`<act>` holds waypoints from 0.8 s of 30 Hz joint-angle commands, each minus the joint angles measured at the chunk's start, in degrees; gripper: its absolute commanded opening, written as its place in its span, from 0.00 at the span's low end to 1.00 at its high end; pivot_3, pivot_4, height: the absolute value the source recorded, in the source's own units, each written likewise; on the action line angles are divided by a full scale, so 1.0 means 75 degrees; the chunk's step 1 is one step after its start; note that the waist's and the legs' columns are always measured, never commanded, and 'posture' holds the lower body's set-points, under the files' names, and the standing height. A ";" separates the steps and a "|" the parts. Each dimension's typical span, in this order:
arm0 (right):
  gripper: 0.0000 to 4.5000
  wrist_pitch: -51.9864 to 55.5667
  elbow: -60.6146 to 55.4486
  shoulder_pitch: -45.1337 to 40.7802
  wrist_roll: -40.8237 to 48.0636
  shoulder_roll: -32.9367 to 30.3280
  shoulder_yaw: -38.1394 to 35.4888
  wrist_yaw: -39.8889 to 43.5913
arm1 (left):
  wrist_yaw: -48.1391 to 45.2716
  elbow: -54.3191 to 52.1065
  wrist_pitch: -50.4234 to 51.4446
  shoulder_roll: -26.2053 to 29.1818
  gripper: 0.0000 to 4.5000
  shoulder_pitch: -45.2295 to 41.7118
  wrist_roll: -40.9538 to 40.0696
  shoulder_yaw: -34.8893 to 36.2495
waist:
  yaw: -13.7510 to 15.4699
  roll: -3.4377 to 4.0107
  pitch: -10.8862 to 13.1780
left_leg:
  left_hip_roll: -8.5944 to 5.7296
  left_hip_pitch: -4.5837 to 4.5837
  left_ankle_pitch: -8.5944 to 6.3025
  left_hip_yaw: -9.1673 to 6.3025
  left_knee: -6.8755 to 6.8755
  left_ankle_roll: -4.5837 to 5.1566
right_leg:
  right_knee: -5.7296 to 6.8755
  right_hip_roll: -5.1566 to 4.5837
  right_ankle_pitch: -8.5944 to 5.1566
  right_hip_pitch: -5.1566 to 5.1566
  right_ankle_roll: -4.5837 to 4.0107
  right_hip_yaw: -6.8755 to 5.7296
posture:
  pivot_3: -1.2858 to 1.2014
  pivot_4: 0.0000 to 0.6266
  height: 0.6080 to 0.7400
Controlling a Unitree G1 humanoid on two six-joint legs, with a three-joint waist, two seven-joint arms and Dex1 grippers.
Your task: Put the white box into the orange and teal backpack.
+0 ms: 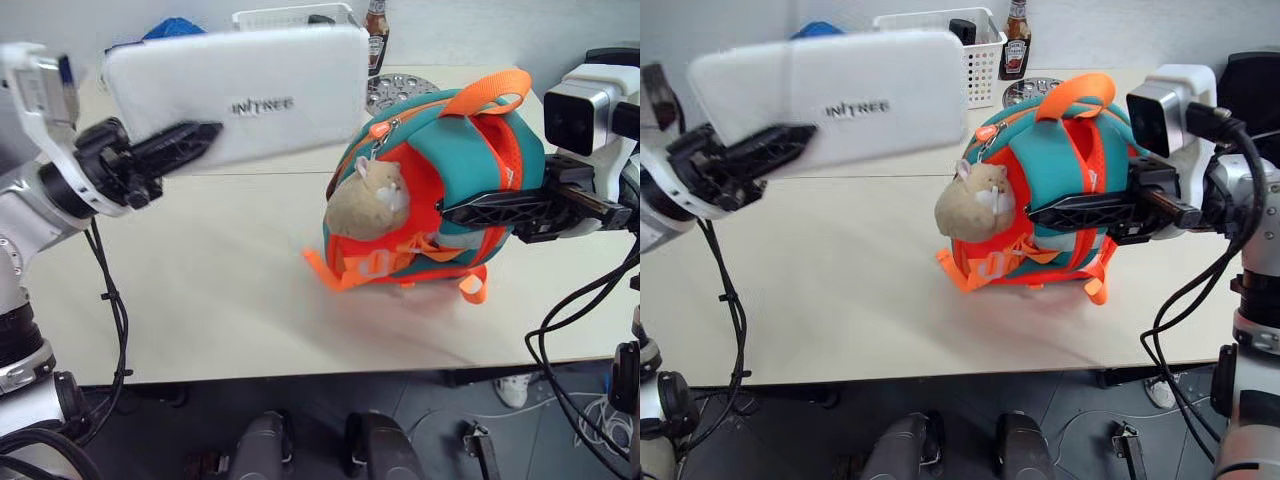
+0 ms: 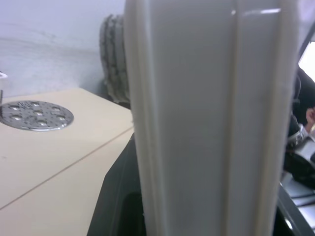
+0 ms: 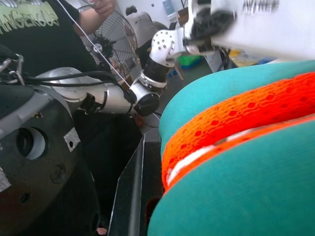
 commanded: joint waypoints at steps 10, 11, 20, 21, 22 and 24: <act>0.00 0.0001 -0.0753 0.0493 0.0777 -0.0152 -0.0606 -0.0299 | -0.0690 0.0140 -0.1080 -0.0048 0.30 -0.0075 0.1267 -0.0186 | 0.0006 -0.0004 0.0002 | 0.0001 -0.0005 0.0001 0.0003 -0.0003 0.0001 | 0.0003 0.0000 0.0000 -0.0010 0.0000 0.0002 | 0.52 0.24 1.00; 0.00 -0.0007 -0.0781 0.0543 0.0790 -0.0150 -0.0628 -0.0343 | -0.0887 0.0049 -0.1011 0.0065 0.30 0.0036 0.1235 -0.0203 | 0.0004 -0.0006 0.0003 | 0.0001 -0.0004 0.0001 0.0003 -0.0002 0.0001 | 0.0003 0.0000 0.0000 -0.0010 0.0000 0.0002 | 0.52 0.24 1.00; 0.00 -0.0113 -0.0816 0.0561 0.0835 0.0004 -0.0539 -0.0776 | -0.2032 -0.0095 -0.1251 0.0355 0.30 0.0295 0.1986 -0.1099 | 0.0036 -0.0007 0.0004 | 0.0000 -0.0005 0.0005 0.0010 0.0001 0.0003 | 0.0015 -0.0002 0.0000 -0.0018 0.0000 0.0010 | 0.52 0.24 1.00; 0.00 -0.0133 -0.0832 0.0575 0.0824 0.0015 -0.0515 -0.0792 | -0.2162 -0.0038 -0.1365 0.0365 0.30 0.0213 0.2205 -0.1297 | 0.0052 -0.0007 0.0004 | -0.0001 -0.0005 0.0005 0.0011 0.0002 0.0004 | 0.0015 -0.0002 0.0000 -0.0017 -0.0001 0.0010 | 0.52 0.24 1.00; 0.00 -0.0155 -0.0846 0.0586 0.0811 0.0024 -0.0497 -0.0803 | -0.2260 0.0016 -0.1458 0.0360 0.30 0.0123 0.2390 -0.1464 | 0.0062 -0.0007 0.0004 | -0.0002 -0.0005 0.0005 0.0011 0.0002 0.0005 | 0.0015 -0.0003 0.0000 -0.0017 -0.0001 0.0011 | 0.52 0.24 1.00; 0.00 -0.0174 -0.0863 0.0592 0.0807 0.0037 -0.0479 -0.0819 | -0.2406 0.0121 -0.1593 0.0314 0.30 -0.0045 0.2655 -0.1687 | 0.0092 -0.0007 0.0004 | -0.0002 -0.0005 0.0005 0.0014 0.0002 0.0005 | 0.0014 -0.0002 0.0000 -0.0018 -0.0001 0.0011 | 0.52 0.24 1.00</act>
